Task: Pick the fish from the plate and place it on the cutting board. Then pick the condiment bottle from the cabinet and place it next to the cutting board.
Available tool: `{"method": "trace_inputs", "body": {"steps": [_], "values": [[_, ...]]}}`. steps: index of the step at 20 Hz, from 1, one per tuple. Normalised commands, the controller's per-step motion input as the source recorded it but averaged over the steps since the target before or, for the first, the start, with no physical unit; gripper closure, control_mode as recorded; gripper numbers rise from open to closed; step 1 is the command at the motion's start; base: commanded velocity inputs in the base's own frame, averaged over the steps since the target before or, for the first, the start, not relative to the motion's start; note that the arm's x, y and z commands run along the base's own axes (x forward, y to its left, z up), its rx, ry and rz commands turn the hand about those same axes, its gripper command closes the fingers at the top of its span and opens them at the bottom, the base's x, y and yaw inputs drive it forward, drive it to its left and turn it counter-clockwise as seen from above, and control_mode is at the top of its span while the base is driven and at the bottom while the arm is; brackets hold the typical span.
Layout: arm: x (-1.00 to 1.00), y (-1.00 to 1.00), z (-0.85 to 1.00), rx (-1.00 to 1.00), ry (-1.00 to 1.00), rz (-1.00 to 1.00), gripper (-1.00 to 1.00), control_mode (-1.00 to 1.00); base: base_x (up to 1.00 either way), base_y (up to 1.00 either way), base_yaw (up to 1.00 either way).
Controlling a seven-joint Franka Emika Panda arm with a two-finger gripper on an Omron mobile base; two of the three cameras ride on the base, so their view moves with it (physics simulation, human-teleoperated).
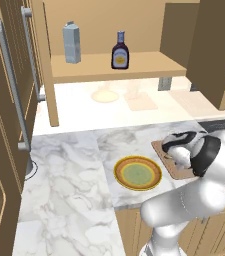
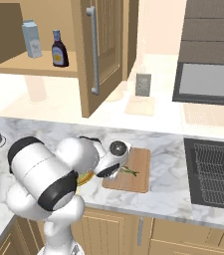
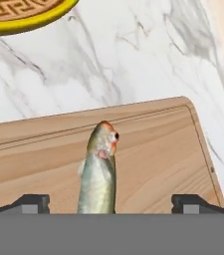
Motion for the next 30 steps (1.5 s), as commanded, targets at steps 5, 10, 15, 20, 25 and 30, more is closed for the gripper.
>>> {"method": "trace_inputs", "body": {"steps": [5, 10, 15, 20, 25, 30], "values": [[-0.4, 0.0, 0.26, 0.0, -0.29, 0.03, -1.0, -1.0, 0.0, 0.0, 0.0], [-0.27, 0.05, 0.54, -0.05, -0.17, 0.01, -1.0, -1.0, 0.0, 0.0, 0.0], [-0.03, 0.17, 0.89, -0.14, -0.06, 0.0, -1.0, -1.0, 0.0, 0.0, 0.0], [0.0, 0.33, 1.0, -0.18, -0.05, 0.0, -1.0, -1.0, 0.0, 0.0, 0.0], [-0.11, 0.59, 0.55, -0.21, -0.01, 0.05, -1.0, -1.0, 0.0, 0.0, 0.0], [-0.24, 0.68, -0.13, -0.08, -0.02, 0.08, -1.0, -1.0, 0.0, 0.0, 0.0]]}}
